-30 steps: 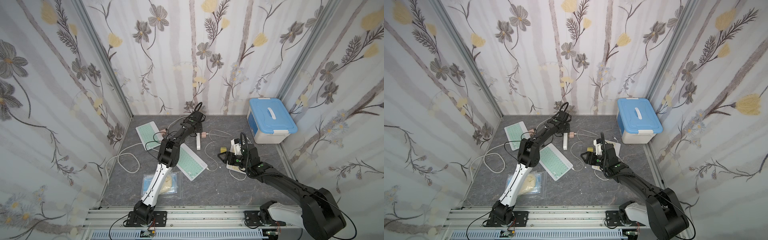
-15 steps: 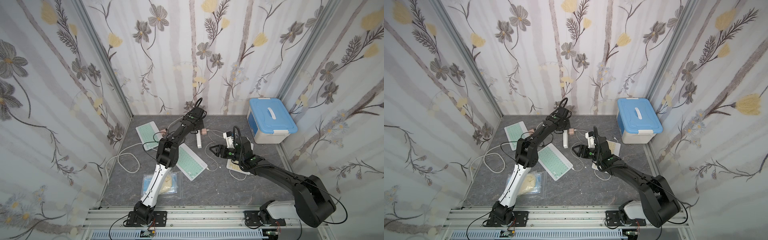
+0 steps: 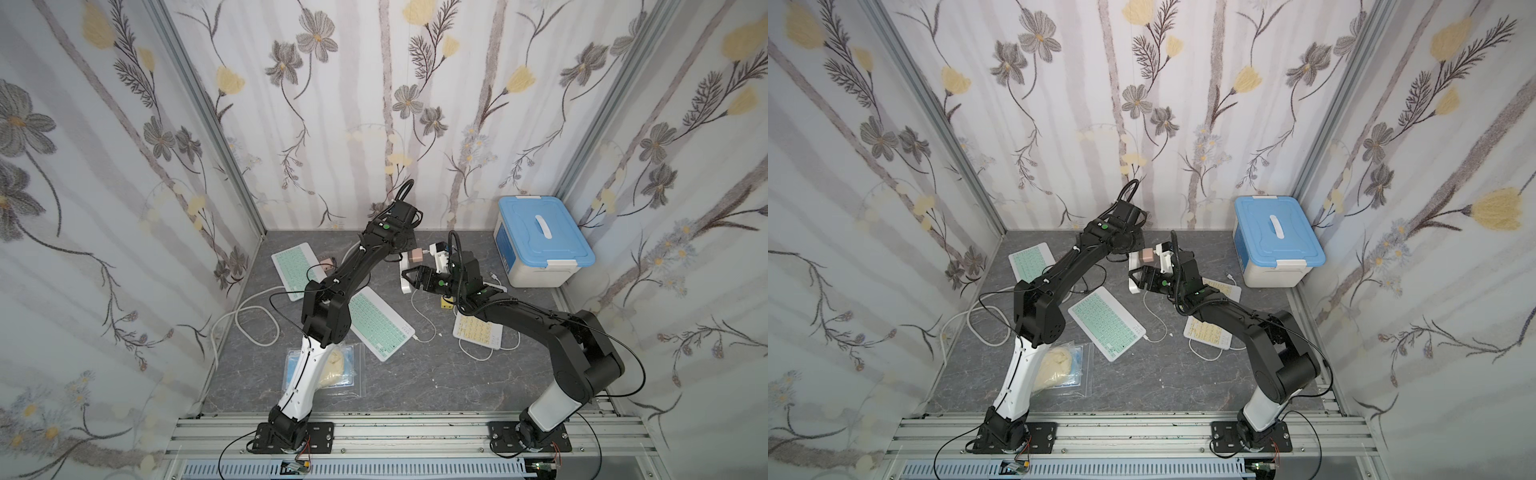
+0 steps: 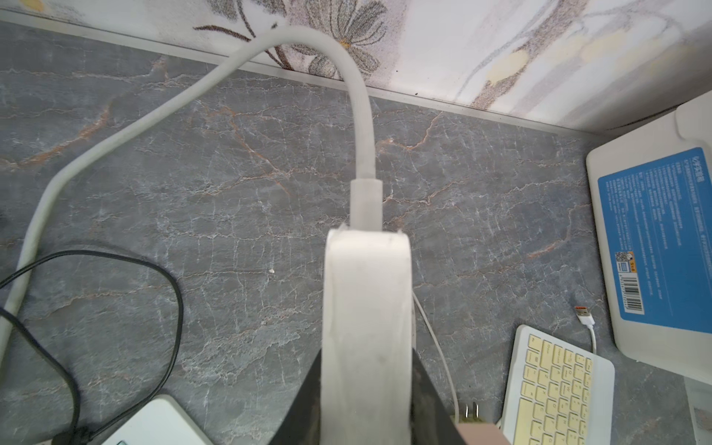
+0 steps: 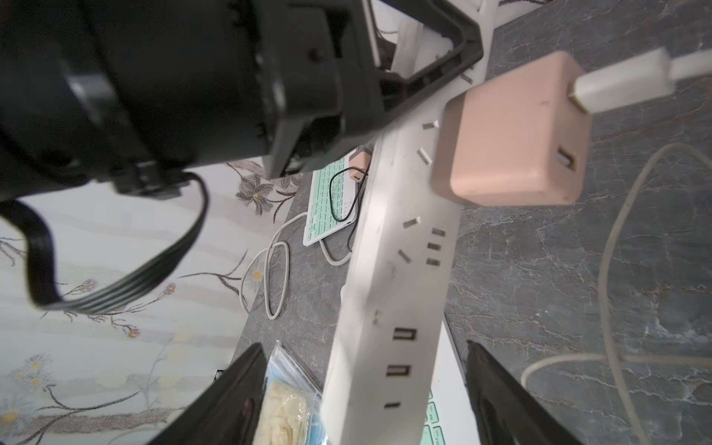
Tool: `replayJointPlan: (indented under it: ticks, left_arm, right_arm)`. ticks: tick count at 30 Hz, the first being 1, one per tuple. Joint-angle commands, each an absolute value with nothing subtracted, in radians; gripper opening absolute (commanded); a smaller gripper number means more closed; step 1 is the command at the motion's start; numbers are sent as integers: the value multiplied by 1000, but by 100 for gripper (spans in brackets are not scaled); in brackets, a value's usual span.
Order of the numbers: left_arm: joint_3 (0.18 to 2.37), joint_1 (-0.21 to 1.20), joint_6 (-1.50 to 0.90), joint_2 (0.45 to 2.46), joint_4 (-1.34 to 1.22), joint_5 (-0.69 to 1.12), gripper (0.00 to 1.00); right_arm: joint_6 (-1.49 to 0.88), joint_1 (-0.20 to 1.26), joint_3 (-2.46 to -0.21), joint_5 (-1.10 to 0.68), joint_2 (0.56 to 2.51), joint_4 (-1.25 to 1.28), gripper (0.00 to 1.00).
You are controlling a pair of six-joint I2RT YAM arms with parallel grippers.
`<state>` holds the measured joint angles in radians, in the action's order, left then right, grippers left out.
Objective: Unplug the wireless keyboard
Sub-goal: Pick up the socket from the center of the board.
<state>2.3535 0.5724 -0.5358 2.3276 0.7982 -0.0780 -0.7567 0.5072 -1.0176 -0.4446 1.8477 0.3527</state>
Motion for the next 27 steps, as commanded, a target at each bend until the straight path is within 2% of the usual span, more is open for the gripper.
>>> replayJointPlan:
  ticks: [1, 6, 13, 20, 24, 27]
  left_arm:
    - [2326, 571, -563, 2284, 792, -85, 0]
    - [2226, 576, -598, 2224, 728, -34, 0]
    - [2127, 585, -622, 2178, 671, -34, 0]
    - [2042, 586, -644, 2140, 608, -34, 0]
    - [2028, 587, -647, 2133, 604, -35, 0]
    - [2026, 586, -648, 2124, 603, -35, 1]
  right_arm:
    - [-799, 505, -1015, -508, 1883, 490, 81]
    - [-900, 500, -952, -617, 1907, 704, 81]
    - [-984, 501, -936, -647, 1928, 759, 71]
    - [-1058, 518, -877, -657, 1939, 858, 70]
    - [-1065, 522, -857, -651, 1930, 874, 53]
    - [-1065, 523, -848, -646, 1928, 876, 28]
